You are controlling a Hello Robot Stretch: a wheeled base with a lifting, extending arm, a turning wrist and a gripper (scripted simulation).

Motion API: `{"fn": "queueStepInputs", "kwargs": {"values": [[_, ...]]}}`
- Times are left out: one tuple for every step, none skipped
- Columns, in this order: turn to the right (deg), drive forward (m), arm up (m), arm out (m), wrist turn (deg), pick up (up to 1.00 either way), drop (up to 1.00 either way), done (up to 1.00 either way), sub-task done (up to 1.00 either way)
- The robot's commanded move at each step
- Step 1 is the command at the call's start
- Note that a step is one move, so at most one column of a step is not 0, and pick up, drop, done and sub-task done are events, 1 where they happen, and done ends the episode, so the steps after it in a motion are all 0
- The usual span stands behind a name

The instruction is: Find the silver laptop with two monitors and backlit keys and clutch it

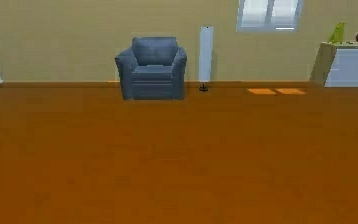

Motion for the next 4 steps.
{"fn": "queueStepInputs", "kwargs": {"values": [[0.0,0.30,0.00,0.00,0.0,0.00,0.00,0.00,0.00],[-45.0,0.00,0.00,0.00,0.0,0.00,0.00,0.00,0.00],[-6.0,0.00,0.00,0.00,0.0,0.00,0.00,0.00,0.00],[-3.0,0.00,0.00,0.00,0.0,0.00,0.00,0.00,0.00]]}}
